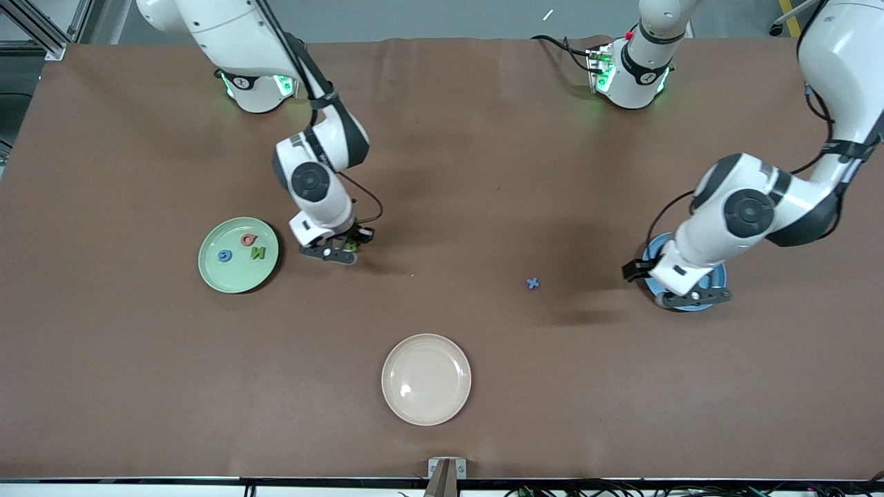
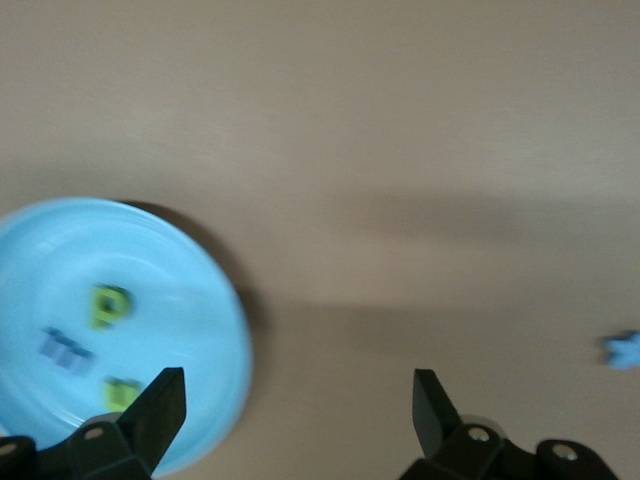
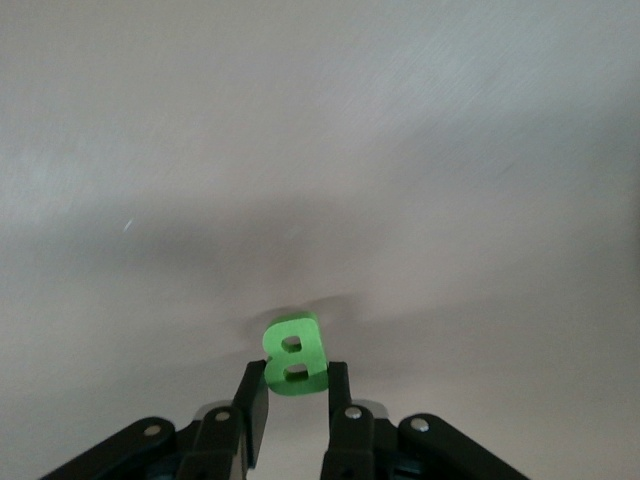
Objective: Sort upper and lower case letters into plates
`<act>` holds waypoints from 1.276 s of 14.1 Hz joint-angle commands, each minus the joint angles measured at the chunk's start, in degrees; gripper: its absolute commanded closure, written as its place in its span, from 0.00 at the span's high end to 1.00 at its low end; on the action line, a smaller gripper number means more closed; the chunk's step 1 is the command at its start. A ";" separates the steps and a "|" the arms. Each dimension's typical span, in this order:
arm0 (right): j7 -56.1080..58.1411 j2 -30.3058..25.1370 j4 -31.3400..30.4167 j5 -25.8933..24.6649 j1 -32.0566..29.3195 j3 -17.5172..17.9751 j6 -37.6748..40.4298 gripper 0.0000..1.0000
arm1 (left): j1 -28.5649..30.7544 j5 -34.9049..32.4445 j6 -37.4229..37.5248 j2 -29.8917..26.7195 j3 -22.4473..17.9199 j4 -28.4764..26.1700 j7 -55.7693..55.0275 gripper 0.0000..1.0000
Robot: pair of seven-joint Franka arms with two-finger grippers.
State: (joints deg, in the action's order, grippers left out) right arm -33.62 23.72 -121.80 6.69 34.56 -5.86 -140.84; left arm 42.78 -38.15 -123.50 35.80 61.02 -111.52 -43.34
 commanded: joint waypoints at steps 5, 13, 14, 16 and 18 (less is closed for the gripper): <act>36.82 -6.67 -2.03 0.43 -22.83 0.76 8.12 0.00 | -27.36 1.41 0.36 4.54 -13.87 12.54 -19.57 1.00; 45.48 -3.42 -5.11 0.52 -29.02 0.85 3.03 0.00 | -36.80 1.68 -4.82 11.74 -19.97 16.17 -24.42 0.95; 45.48 -2.98 -5.02 0.61 -29.02 0.94 2.59 0.00 | -36.80 1.59 -4.82 12.35 -20.15 15.99 -24.42 0.93; 45.48 -2.36 -4.93 0.61 -28.85 0.94 2.23 0.01 | -36.80 1.33 -4.82 12.80 -20.85 15.81 -24.42 0.83; 45.48 -1.66 -4.67 0.61 -28.76 0.94 1.62 0.13 | -37.24 1.15 -4.91 13.41 -20.94 15.81 -24.42 0.74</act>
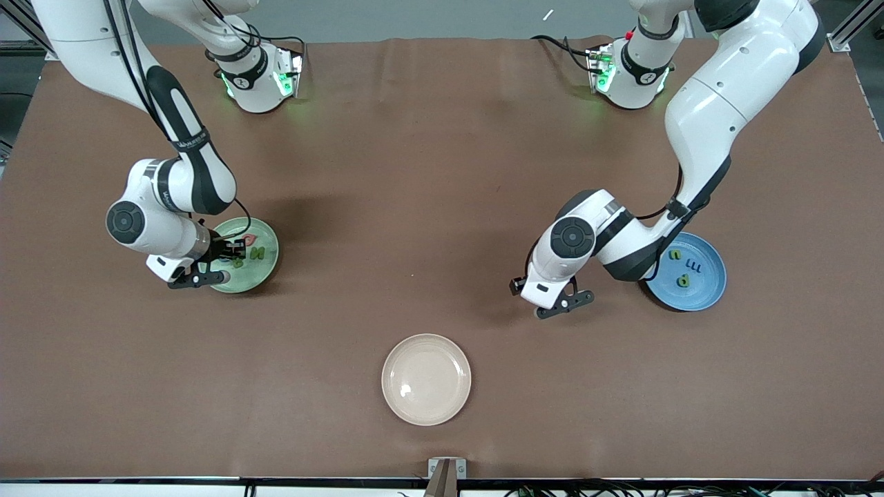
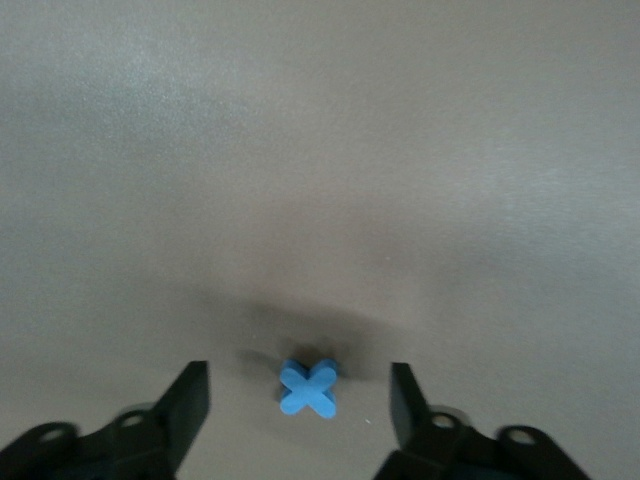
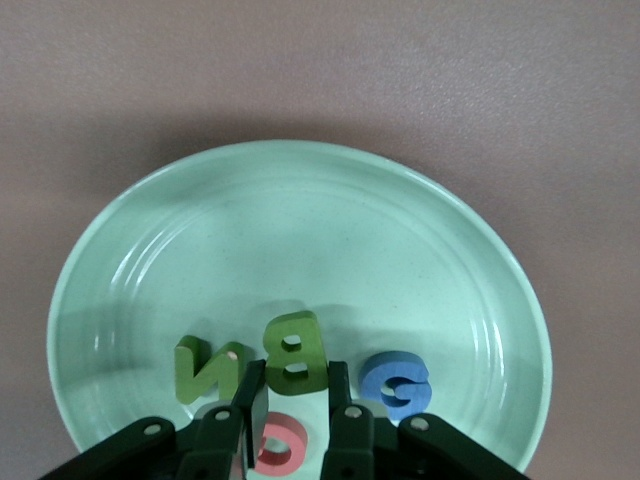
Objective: Sort upper and lower case letters into plates
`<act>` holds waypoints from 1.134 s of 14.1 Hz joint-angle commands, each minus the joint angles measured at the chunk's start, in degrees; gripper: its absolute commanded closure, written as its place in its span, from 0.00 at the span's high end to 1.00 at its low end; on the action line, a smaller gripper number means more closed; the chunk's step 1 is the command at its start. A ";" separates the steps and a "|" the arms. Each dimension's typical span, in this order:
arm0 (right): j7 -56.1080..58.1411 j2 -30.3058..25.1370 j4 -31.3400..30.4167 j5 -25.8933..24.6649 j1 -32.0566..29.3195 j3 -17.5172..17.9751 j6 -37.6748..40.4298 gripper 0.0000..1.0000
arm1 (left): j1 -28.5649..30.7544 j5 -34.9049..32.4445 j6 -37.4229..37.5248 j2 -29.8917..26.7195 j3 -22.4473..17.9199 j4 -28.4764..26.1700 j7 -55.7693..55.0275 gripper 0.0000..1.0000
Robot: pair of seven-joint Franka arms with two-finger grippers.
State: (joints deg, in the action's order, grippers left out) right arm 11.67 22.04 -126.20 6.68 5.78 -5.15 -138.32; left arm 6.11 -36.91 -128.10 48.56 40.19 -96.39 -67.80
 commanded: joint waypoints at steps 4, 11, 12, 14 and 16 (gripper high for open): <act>-0.25 -0.42 0.08 0.62 0.28 0.22 -0.11 1.00 | -0.93 -0.10 -0.22 0.75 -0.20 -0.12 0.03 0.62; -8.58 -7.26 8.42 -0.08 2.21 0.31 18.05 1.00 | -0.93 -0.01 -0.22 0.75 -0.20 -0.56 0.03 0.49; -8.86 -8.32 10.34 -0.44 2.22 0.14 21.04 1.00 | -0.93 -0.01 -0.22 0.83 -0.29 -0.56 0.03 0.46; -8.95 -8.51 18.32 -2.18 1.43 -0.13 30.86 1.00 | -0.93 -0.01 -0.22 0.75 -0.29 -0.73 0.03 0.38; -9.12 -8.24 25.45 -5.17 0.99 -0.13 38.00 1.00 | -0.93 -0.01 -0.22 0.75 -0.29 -0.73 0.12 0.28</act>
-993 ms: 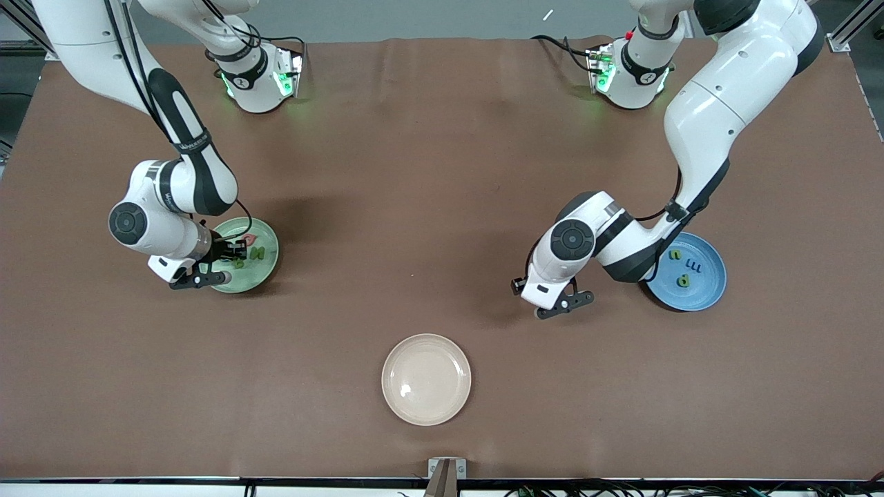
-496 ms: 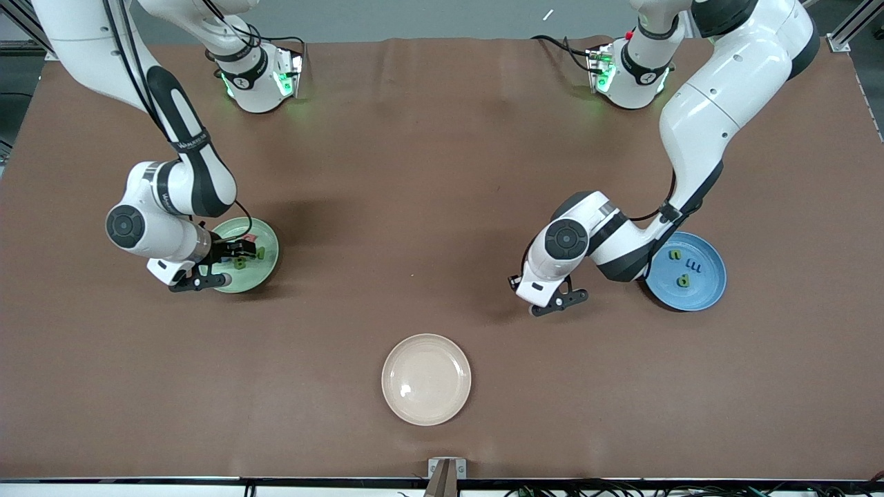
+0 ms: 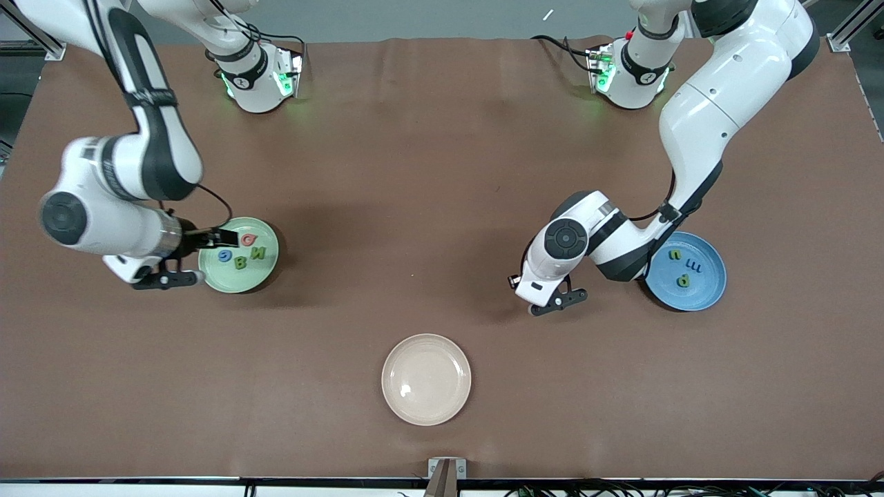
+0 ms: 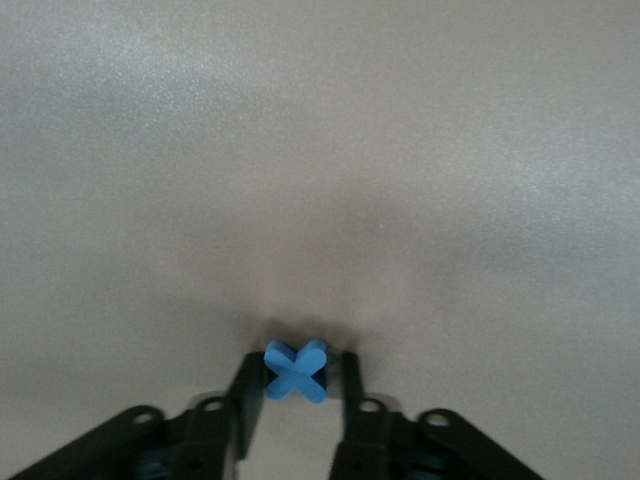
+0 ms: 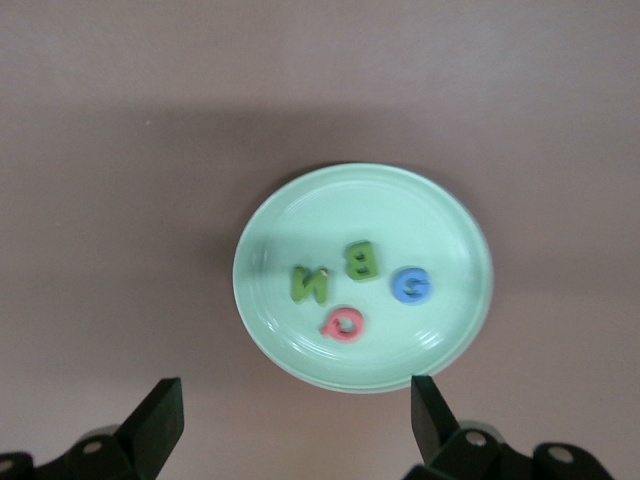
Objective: Sort upper and lower case letters into plates
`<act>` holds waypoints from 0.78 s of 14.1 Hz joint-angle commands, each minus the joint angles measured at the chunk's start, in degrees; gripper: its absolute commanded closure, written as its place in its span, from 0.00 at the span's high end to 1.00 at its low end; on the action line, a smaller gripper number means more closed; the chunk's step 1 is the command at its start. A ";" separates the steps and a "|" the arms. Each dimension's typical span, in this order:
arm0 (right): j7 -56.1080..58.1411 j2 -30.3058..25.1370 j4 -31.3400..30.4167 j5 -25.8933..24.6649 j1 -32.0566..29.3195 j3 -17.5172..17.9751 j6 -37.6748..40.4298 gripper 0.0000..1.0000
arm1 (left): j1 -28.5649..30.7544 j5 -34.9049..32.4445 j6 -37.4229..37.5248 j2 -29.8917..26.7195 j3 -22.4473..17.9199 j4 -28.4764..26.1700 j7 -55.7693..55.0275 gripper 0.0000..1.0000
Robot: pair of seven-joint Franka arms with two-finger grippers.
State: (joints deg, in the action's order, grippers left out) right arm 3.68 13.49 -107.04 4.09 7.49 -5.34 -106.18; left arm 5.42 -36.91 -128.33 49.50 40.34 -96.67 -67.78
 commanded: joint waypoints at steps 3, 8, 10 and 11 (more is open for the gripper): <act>-1.22 -0.22 11.58 -3.29 -2.48 -0.03 10.46 1.00 | -0.06 -0.01 0.44 -0.55 -0.44 -0.45 0.02 0.15; -0.60 -2.94 12.56 -3.21 -6.08 0.15 10.30 1.00 | 3.09 -0.18 7.19 -6.50 0.52 -1.94 1.50 0.14; -0.43 -3.30 13.61 -3.47 -6.26 -0.02 10.47 1.00 | 9.13 -0.18 10.01 -9.15 4.81 -4.66 5.70 0.13; -0.43 -3.73 13.70 -3.99 -6.35 0.06 10.38 1.00 | 14.21 -0.18 11.16 -10.12 8.40 -6.76 8.86 0.13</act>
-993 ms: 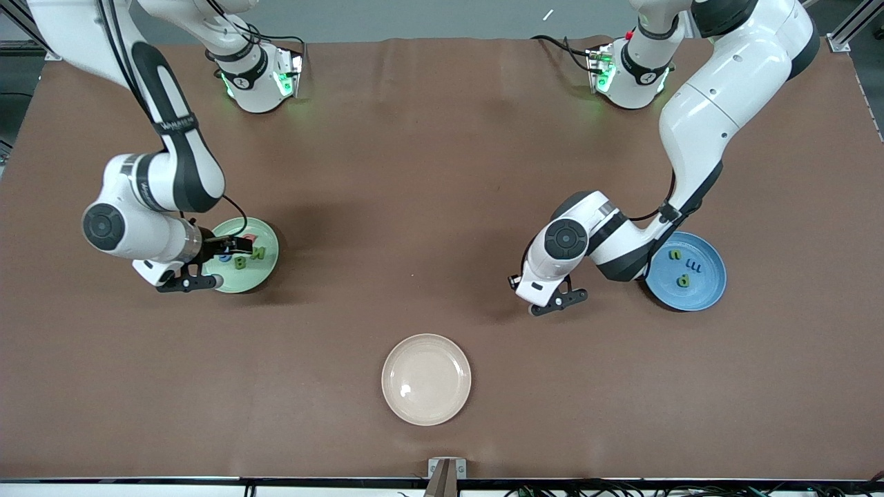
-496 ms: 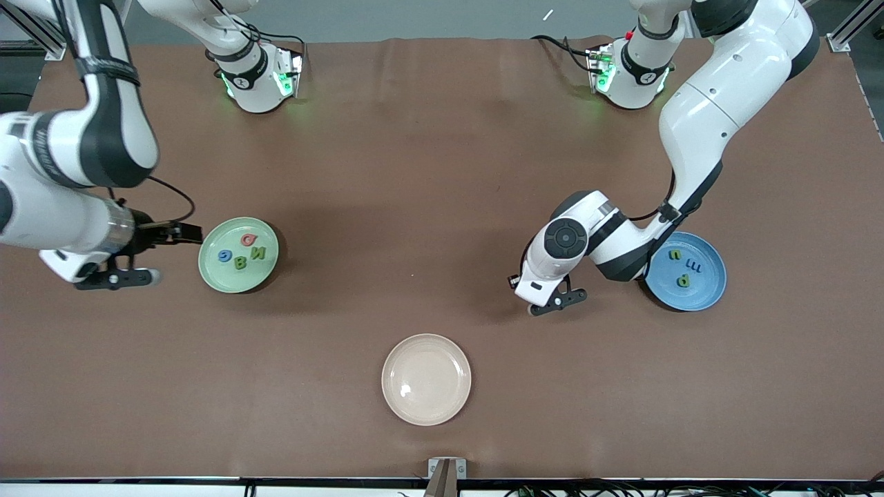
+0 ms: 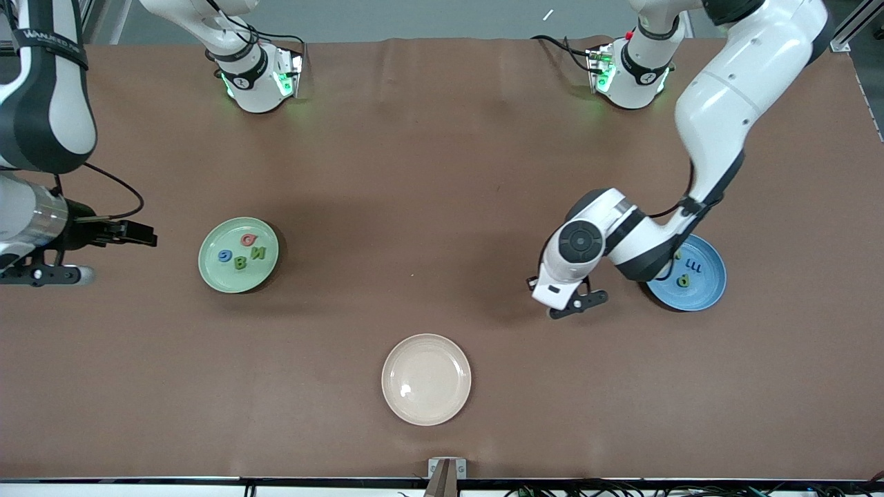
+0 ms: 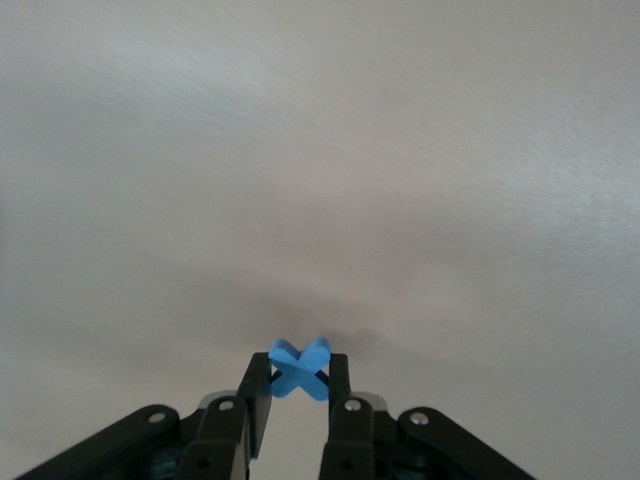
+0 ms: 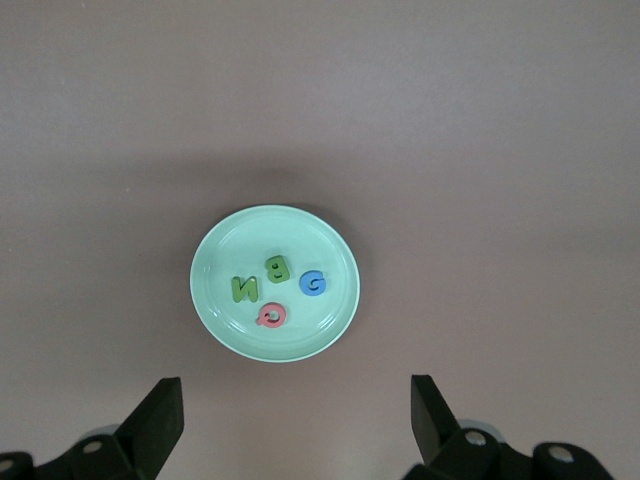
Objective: Sort upper and lower case letters into plates
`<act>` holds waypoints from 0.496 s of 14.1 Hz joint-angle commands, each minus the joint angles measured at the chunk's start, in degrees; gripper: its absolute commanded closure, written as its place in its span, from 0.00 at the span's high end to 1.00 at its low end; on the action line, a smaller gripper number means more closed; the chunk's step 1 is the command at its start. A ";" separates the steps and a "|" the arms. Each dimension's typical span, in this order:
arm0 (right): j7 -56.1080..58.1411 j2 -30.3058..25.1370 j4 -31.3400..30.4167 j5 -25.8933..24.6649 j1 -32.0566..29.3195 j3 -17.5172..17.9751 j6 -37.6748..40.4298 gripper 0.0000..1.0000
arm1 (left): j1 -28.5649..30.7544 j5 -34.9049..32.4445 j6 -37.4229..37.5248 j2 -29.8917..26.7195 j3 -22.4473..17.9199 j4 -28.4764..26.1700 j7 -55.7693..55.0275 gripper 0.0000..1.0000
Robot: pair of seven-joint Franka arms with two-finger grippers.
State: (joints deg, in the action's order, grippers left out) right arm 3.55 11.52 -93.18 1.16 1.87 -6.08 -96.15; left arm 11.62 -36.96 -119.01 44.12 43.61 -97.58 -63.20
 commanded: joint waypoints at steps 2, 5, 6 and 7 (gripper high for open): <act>-0.39 -1.94 -0.16 -2.30 -0.73 0.89 0.09 1.00 | 19.08 -0.66 2.64 -6.14 12.16 -11.03 10.09 0.13; -0.39 -2.02 -0.07 -2.57 -0.64 0.98 -0.35 1.00 | 34.91 -7.93 1.50 -6.94 20.08 -19.91 15.11 0.13; -0.39 -1.94 -0.07 -2.83 -0.73 0.98 -0.35 1.00 | 39.58 -10.56 0.19 -6.59 21.76 -22.28 16.95 0.13; -0.39 -2.02 0.02 -3.09 -0.73 0.98 -0.44 1.00 | 42.67 -12.24 -1.65 -6.50 21.95 -24.13 18.97 0.13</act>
State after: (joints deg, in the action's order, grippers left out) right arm 3.55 10.65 -92.57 -0.71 1.86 -5.92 -96.35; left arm 47.71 -45.83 -116.98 38.76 63.22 -115.94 -46.96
